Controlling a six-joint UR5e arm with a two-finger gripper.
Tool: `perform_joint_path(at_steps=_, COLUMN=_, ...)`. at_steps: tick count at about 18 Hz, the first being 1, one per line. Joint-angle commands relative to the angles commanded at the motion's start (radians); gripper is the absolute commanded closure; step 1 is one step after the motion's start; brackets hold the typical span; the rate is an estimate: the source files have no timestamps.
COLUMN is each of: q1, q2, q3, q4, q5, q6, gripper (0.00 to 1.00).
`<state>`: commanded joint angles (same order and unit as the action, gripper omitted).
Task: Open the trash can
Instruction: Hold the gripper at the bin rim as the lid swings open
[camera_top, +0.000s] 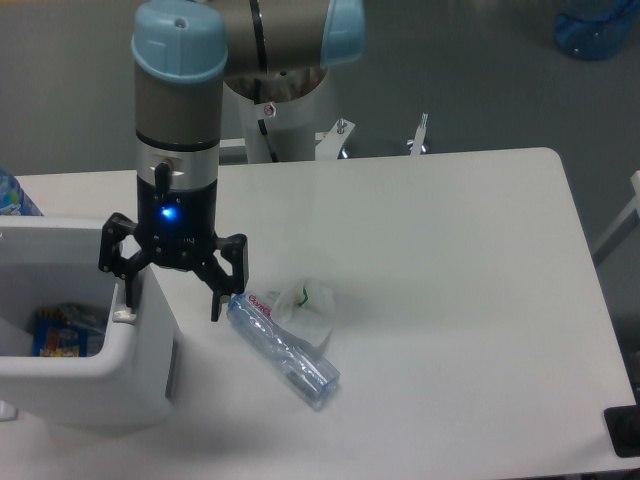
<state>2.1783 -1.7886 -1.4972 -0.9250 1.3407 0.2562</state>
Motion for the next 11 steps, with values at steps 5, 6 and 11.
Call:
perform_joint_path(at_steps=5, q1=0.000, q2=-0.001, q3=0.063, q4=0.000, q5=0.002, q6=0.014, gripper=0.00)
perform_joint_path(at_steps=6, q1=0.003, q2=-0.003, q3=0.080, q4=0.002, q5=0.002, q6=0.015, gripper=0.00)
perform_joint_path(at_steps=11, q1=0.032, q2=-0.002, q3=0.086, q4=-0.008, q5=0.095, q6=0.106, gripper=0.00)
